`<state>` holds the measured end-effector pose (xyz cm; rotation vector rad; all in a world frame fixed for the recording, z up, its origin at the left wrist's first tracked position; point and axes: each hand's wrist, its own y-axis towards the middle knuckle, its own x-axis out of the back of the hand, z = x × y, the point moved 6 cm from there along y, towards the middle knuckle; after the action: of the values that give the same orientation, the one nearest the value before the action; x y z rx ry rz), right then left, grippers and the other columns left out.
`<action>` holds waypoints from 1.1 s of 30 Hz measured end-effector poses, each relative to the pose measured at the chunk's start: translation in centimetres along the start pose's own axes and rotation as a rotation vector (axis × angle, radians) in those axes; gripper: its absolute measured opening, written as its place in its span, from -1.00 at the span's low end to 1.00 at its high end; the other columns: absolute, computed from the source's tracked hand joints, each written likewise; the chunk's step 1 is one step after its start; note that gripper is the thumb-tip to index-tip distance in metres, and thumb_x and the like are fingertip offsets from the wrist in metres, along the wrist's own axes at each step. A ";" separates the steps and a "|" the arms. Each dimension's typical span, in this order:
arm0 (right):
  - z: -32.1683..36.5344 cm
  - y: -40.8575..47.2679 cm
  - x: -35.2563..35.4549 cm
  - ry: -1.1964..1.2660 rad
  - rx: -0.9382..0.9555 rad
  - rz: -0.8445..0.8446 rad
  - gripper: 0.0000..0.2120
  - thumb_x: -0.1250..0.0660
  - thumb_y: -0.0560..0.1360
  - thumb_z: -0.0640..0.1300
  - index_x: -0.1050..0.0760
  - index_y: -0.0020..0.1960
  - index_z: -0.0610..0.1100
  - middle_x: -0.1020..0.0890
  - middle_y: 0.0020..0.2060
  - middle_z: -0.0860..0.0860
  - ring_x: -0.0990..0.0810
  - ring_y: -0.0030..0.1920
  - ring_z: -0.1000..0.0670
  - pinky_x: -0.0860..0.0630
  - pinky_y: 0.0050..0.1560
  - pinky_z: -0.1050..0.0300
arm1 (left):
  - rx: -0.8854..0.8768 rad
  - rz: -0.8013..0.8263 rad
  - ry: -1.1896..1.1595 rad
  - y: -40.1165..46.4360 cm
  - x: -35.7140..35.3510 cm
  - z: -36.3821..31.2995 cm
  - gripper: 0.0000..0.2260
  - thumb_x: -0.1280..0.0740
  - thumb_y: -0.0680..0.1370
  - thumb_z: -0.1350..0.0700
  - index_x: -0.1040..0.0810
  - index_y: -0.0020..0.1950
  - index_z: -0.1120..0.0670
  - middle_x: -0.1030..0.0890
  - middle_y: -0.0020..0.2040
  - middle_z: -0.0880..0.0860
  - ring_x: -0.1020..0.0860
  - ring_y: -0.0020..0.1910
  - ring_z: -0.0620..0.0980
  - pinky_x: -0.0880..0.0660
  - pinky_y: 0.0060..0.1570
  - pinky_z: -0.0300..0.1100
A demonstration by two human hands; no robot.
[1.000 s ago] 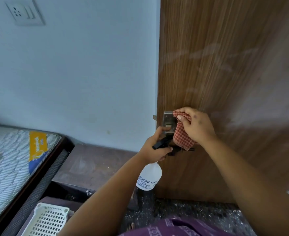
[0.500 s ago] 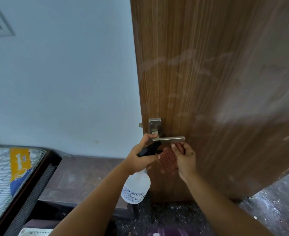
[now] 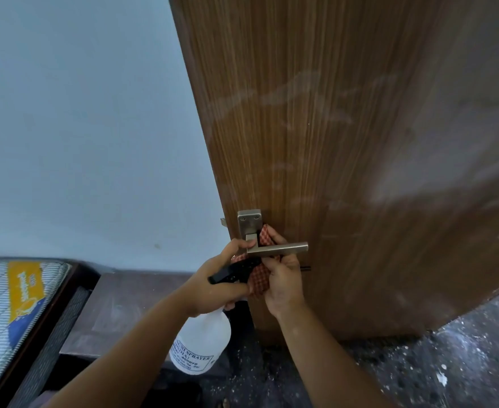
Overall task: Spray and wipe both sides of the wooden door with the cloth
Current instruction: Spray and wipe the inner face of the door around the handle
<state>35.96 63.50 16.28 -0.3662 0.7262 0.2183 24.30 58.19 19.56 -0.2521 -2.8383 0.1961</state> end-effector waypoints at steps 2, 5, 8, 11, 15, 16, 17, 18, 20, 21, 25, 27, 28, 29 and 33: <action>0.1 0.2 0.1 -0.014 0.017 0.014 -0.61 -0.19 0.55 -0.46 -0.55 0.25 -0.13 -0.67 0.14 -0.11 -0.66 0.13 -0.10 -0.63 0.09 -0.01 | -0.004 0.017 0.000 0.1 -0.1 -0.1 -0.37 -0.40 0.54 0.34 -0.27 0.47 -0.12 -0.60 -0.15 -0.05 -0.53 -0.33 0.00 -0.55 -0.35 -0.10; 0.0 0.6 0.8 -0.113 0.095 0.008 -0.64 -0.26 0.55 -0.42 -0.56 0.23 -0.09 -0.64 0.20 -0.08 -0.60 0.23 -0.06 -0.55 0.24 -0.04 | -0.024 0.024 0.001 0.2 -0.1 -0.4 -0.37 -0.39 0.52 0.33 -0.27 0.48 -0.08 -0.57 -0.08 0.04 -0.53 -0.33 0.02 -0.56 -0.36 -0.09; 0.4 0.9 2.0 -0.373 0.235 -0.088 -0.68 -0.33 0.54 -0.37 -0.59 0.19 -0.06 -0.63 0.19 -0.02 -0.56 0.28 0.00 -0.44 0.36 -0.15 | 0.001 -0.002 0.013 0.6 0.0 -0.7 -0.44 -0.38 0.53 0.37 -0.30 0.42 -0.03 -0.55 -0.04 0.03 -0.54 -0.32 0.02 -0.55 -0.37 -0.11; 0.5 1.1 2.1 -0.301 0.156 -0.110 -0.70 -0.28 0.56 -0.38 -0.62 0.15 -0.06 -0.66 0.14 -0.05 -0.61 0.21 -0.03 -0.50 0.30 -0.16 | 0.006 0.003 0.003 0.9 -0.1 -0.9 -0.46 -0.37 0.52 0.39 -0.31 0.39 -0.02 -0.58 -0.08 -0.15 -0.52 -0.30 0.12 -0.55 -0.39 -0.12; 0.2 0.7 0.1 0.118 -0.118 0.060 -0.66 -0.26 0.50 -0.40 -0.62 0.12 -0.06 -0.70 0.06 -0.10 -0.70 0.03 -0.09 -0.60 0.00 -0.01 | -0.002 0.036 -0.031 0.6 0.0 -0.8 -0.42 -0.36 0.51 0.39 -0.32 0.40 -0.07 -0.62 -0.16 -0.01 -0.54 -0.34 0.13 -0.53 -0.40 -0.15; 0.4 0.6 -0.1 0.110 -0.121 0.084 -0.64 -0.28 0.47 -0.38 -0.61 0.14 -0.05 -0.70 0.06 -0.10 -0.70 0.03 -0.10 -0.60 -0.01 -0.01 | 0.001 0.049 -0.029 0.5 0.0 -0.8 -0.41 -0.37 0.51 0.39 -0.31 0.41 -0.08 -0.61 -0.13 0.02 -0.55 -0.32 0.13 -0.53 -0.39 -0.15; 0.6 0.6 -0.3 0.080 -0.109 0.095 -0.62 -0.29 0.46 -0.39 -0.60 0.17 -0.04 -0.70 0.07 -0.10 -0.69 0.05 -0.09 -0.60 -0.01 0.00 | 0.011 0.055 -0.017 0.5 0.0 -0.8 -0.39 -0.37 0.52 0.39 -0.30 0.43 -0.10 -0.60 -0.09 0.07 -0.56 -0.30 0.10 -0.54 -0.38 -0.15; 0.8 0.7 -0.3 0.049 -0.088 0.083 -0.61 -0.28 0.48 -0.42 -0.59 0.18 -0.04 -0.70 0.07 -0.09 -0.69 0.05 -0.09 -0.62 -0.01 0.02 | 0.023 0.057 -0.001 0.4 0.1 -0.8 -0.38 -0.37 0.53 0.40 -0.29 0.44 -0.12 -0.59 -0.06 0.10 -0.57 -0.30 0.06 -0.53 -0.38 -0.16; 0.6 0.8 -0.1 0.032 -0.049 0.026 -0.60 -0.25 0.52 -0.46 -0.60 0.17 -0.05 -0.71 0.06 -0.07 -0.69 0.06 -0.07 -0.63 -0.02 0.04 | 0.038 0.068 0.019 0.3 0.2 -0.6 -0.35 -0.37 0.53 0.39 -0.28 0.45 -0.14 -0.57 -0.02 0.16 -0.55 -0.31 -0.01 -0.54 -0.36 -0.14; 0.4 0.8 0.0 0.032 -0.025 -0.008 -0.61 -0.25 0.53 -0.46 -0.61 0.16 -0.05 -0.70 0.07 -0.07 -0.69 0.07 -0.07 -0.63 0.00 0.03 | 0.036 0.073 0.022 0.3 0.2 -0.5 -0.35 -0.37 0.53 0.38 -0.28 0.45 -0.16 -0.57 0.00 0.18 -0.54 -0.31 0.01 -0.55 -0.36 -0.12; 0.0 0.9 0.3 0.040 0.058 -0.067 -0.72 -0.29 0.55 -0.39 -0.63 0.13 -0.10 -0.69 0.10 -0.10 -0.66 0.14 -0.10 -0.62 0.08 0.00 | 0.011 0.064 -0.002 0.2 0.1 -0.3 -0.35 -0.40 0.49 0.28 -0.27 0.45 -0.19 -0.57 0.05 0.20 -0.52 -0.30 0.11 -0.56 -0.34 -0.05; -0.1 1.1 0.3 0.027 0.095 -0.071 -0.73 -0.29 0.54 -0.40 -0.63 0.09 -0.12 -0.69 0.08 -0.08 -0.65 0.16 -0.11 -0.62 0.07 0.04 | 0.001 0.061 -0.021 0.1 0.0 -0.3 -0.36 -0.40 0.47 0.25 -0.28 0.45 -0.18 -0.57 0.03 0.19 -0.52 -0.32 0.10 -0.56 -0.36 -0.06; -0.2 1.1 0.2 0.020 0.103 -0.074 -0.72 -0.29 0.54 -0.42 -0.63 0.08 -0.11 -0.69 0.09 -0.08 -0.64 0.17 -0.10 -0.62 0.08 0.05 | -0.002 0.058 -0.027 0.0 -0.1 -0.4 -0.35 -0.41 0.46 0.24 -0.28 0.45 -0.18 -0.57 0.03 0.20 -0.52 -0.33 0.10 -0.55 -0.36 -0.07; -0.4 1.1 0.2 0.015 0.107 -0.074 -0.69 -0.28 0.53 -0.44 -0.63 0.08 -0.10 -0.68 0.11 -0.08 -0.64 0.17 -0.09 -0.62 0.08 0.06 | -0.002 0.055 -0.030 0.0 -0.1 -0.4 -0.35 -0.41 0.45 0.23 -0.28 0.44 -0.18 -0.57 0.04 0.22 -0.53 -0.33 0.09 -0.55 -0.36 -0.09; -0.3 1.2 0.5 -0.036 0.123 -0.027 -0.66 -0.27 0.54 -0.43 -0.60 0.17 -0.09 -0.65 0.18 -0.09 -0.62 0.20 -0.06 -0.60 0.11 0.06 | -0.006 0.066 -0.013 -0.1 -0.3 -0.8 -0.35 -0.40 0.44 0.20 -0.26 0.44 -0.19 -0.54 0.09 0.20 -0.55 -0.32 -0.02 -0.54 -0.34 -0.14</action>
<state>35.77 64.51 15.39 -0.2540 0.6953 0.1534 24.76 58.11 20.26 -0.3473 -2.8460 0.2043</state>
